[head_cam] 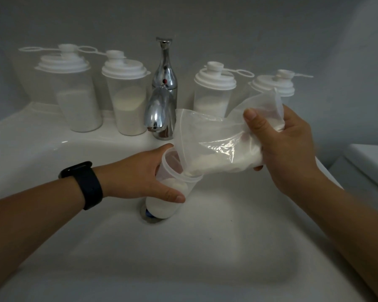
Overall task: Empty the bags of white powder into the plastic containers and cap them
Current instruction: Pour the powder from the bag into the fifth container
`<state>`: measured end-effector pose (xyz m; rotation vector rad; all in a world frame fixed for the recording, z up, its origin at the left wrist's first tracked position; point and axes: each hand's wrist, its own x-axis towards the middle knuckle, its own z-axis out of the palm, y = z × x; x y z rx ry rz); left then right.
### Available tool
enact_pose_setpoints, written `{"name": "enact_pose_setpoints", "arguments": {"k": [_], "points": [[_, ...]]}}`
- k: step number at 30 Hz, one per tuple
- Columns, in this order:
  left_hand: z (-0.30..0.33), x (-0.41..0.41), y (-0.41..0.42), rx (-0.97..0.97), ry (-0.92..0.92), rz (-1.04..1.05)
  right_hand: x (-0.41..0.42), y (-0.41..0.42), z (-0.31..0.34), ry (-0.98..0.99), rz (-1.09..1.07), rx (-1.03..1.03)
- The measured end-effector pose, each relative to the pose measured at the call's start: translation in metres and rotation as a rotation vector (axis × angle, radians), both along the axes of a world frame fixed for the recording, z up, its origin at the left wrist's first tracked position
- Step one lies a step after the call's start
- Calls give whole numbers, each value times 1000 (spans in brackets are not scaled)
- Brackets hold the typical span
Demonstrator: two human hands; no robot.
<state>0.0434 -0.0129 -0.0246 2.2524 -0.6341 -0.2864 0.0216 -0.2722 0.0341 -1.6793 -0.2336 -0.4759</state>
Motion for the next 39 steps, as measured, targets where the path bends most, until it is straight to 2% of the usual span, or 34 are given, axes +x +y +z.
{"name": "enact_pose_setpoints", "arguments": {"k": [21,29,39], "points": [[-1,0,0,12,-1,-34,-4,4,3,-9,-21,-33],[3,-5,-1,32,-12,-36,-13,10,4,-61,6,-115],[2,0,1,22,9,-15,-12,12,1,-20,-29,-58]]}}
